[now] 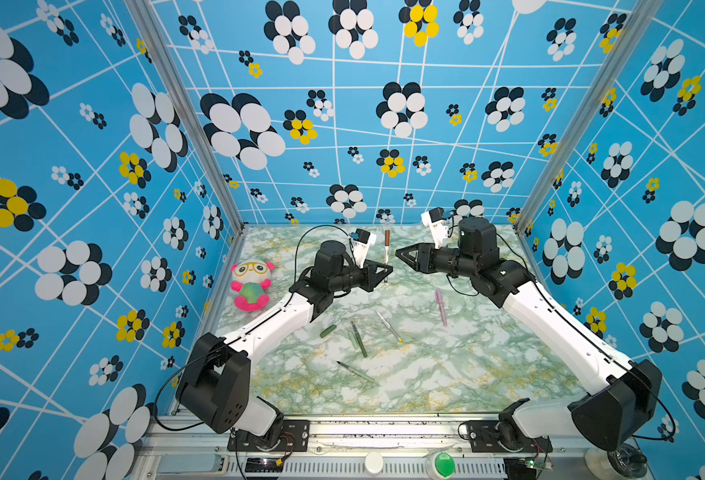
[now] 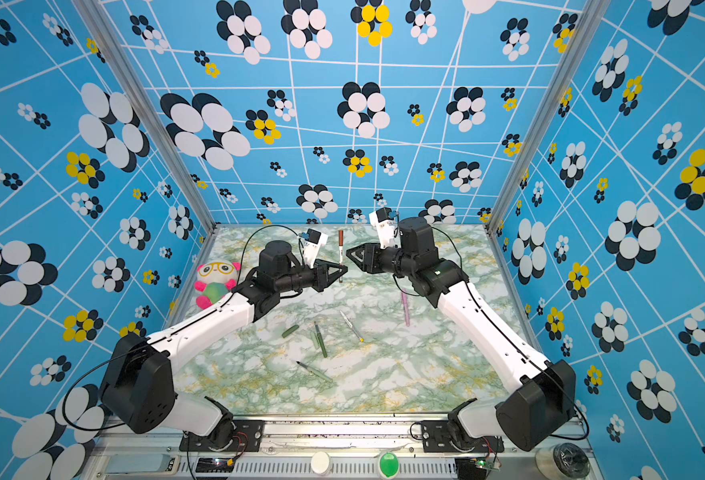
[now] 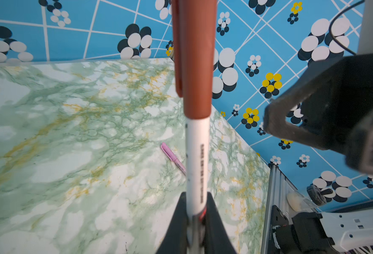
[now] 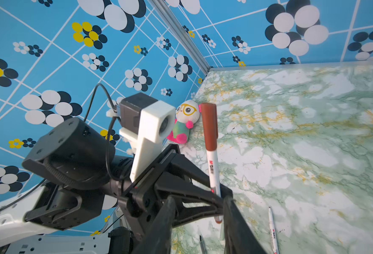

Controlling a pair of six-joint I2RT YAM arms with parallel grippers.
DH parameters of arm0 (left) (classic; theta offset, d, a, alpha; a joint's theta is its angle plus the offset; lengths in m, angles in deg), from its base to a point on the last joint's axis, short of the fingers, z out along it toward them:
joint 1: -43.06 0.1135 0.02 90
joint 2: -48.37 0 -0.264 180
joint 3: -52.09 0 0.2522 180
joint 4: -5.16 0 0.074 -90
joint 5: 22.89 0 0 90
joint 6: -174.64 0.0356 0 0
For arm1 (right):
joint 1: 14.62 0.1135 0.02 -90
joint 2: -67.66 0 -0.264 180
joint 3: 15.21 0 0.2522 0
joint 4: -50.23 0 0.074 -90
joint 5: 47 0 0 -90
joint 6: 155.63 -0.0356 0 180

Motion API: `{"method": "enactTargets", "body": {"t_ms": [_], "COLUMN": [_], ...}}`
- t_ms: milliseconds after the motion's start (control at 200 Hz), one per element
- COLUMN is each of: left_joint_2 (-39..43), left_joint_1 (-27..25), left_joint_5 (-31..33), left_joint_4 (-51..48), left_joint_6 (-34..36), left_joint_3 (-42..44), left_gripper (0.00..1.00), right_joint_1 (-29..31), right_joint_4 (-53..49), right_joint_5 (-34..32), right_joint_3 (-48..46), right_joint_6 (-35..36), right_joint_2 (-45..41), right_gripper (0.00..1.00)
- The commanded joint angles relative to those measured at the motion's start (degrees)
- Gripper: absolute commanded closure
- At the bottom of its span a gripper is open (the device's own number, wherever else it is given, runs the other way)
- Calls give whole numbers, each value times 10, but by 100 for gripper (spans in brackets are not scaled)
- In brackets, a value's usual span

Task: Insert the pens into the pen caps
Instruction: 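Grasp the capped white marker with the right gripper beside the left gripper, then carry the capped marker down toward the pink pen while the left gripper releases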

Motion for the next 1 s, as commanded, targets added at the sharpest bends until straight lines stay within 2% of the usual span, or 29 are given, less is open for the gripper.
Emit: {"method": "enactTargets", "body": {"t_ms": [0,205,665,875,995], "left_joint_2": [19,11,6,2,0], "left_joint_1": [-9,-22,-32,-34,-35], "left_joint_5": [-12,-15,-25,-21,-1], "left_joint_4": [-13,-8,11,21,39], "left_joint_6": [2,-4,-25,-36,-58], "left_joint_3": [10,8,6,8,13], "left_gripper": [100,100,100,100,100], "right_joint_1": [4,13,15,18,23], "right_joint_4": [12,14,25,30,28], "right_joint_5": [14,7,-18,-25,-26], "right_joint_3": [5,-2,-11,-11,-14], "right_joint_6": [3,8,12,11,12], "right_joint_2": [15,22,51,59,60], "right_gripper": [59,57,66,83,83]}}
